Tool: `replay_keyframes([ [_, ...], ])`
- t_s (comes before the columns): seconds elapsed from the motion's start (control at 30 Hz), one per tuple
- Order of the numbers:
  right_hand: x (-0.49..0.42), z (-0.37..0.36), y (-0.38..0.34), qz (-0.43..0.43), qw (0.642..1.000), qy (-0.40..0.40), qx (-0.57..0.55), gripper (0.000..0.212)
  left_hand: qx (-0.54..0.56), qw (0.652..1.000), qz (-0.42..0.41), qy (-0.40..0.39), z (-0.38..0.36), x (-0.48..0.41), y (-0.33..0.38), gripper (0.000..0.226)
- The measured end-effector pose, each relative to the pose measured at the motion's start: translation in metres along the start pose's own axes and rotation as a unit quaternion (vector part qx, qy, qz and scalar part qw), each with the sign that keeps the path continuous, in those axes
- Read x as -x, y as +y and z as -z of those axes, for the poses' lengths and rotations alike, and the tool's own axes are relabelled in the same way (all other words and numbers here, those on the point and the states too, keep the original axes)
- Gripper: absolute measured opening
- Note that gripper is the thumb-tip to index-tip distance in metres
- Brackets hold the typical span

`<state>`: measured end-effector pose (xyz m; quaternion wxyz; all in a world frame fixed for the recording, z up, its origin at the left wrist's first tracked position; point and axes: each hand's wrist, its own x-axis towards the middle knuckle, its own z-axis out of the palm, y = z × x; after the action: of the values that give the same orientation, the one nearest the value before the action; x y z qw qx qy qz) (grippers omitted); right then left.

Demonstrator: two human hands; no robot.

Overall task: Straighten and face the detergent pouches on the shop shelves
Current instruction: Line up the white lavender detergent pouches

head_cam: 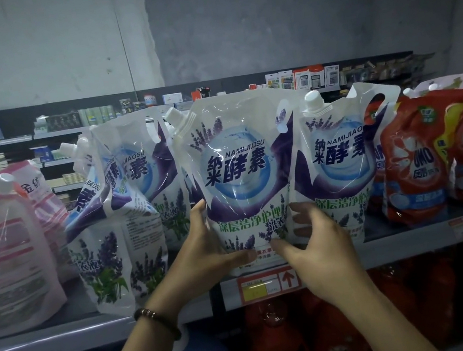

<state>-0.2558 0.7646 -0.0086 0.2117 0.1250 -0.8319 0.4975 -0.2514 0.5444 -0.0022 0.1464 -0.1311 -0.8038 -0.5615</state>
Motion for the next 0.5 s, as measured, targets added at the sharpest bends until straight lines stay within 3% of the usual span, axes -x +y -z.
replay_keyframes([
  [0.17, 0.008, -0.008, -0.011, 0.026, 0.998, 0.054, -0.021, 0.044, -0.005, 1.000, 0.015, 0.023, 0.007, 0.017, 0.008, 0.108],
  [0.37, 0.025, -0.027, -0.034, 0.046, 0.995, 0.053, -0.066, 0.037, -0.060, 0.997, -0.005, 0.041, 0.016, 0.046, 0.023, 0.099],
  [0.5, 0.036, -0.046, -0.052, 0.045, 0.994, 0.028, -0.100, 0.034, -0.074, 0.995, -0.040, 0.058, 0.029, 0.069, 0.028, 0.067],
])
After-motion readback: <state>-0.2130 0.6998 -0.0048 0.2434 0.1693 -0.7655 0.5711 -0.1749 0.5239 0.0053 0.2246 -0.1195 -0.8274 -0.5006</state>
